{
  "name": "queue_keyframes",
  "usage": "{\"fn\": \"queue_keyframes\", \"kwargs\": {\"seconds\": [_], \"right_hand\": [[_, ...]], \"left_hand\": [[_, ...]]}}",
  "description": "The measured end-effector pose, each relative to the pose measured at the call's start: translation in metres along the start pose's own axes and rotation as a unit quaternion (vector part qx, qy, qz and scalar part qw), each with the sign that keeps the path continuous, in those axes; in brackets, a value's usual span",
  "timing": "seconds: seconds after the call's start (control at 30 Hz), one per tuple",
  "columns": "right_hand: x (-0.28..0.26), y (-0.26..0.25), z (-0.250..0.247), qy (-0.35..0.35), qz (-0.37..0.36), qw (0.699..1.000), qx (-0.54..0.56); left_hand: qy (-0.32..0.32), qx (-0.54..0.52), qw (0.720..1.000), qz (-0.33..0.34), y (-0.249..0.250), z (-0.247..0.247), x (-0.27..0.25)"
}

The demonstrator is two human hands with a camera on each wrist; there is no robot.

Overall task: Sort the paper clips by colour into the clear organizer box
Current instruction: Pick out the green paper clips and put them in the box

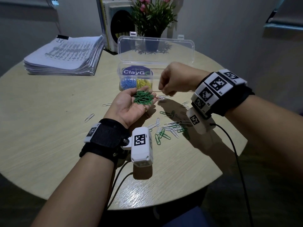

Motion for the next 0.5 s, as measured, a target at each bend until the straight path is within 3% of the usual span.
{"fn": "queue_keyframes", "kwargs": {"seconds": [0.13,0.5], "right_hand": [[-0.006,0.008,0.019,-0.076,0.0,0.992,-0.097],[-0.004,0.002,0.035,-0.095,-0.021,0.983,-0.153]], "left_hand": [[0.003,-0.005,1.0,0.012,0.004,0.001,0.0],[0.015,-0.002,0.999,0.034,0.01,-0.003,0.001]]}}
Point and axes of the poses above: each hand's wrist, its own x-axis towards the middle knuckle, its own z-axis out of the palm, y = z × x, the point moved 1 cm from there along x, towards the middle knuckle, and after that the axes turned 14 degrees about -x, right-handed, at the moved point
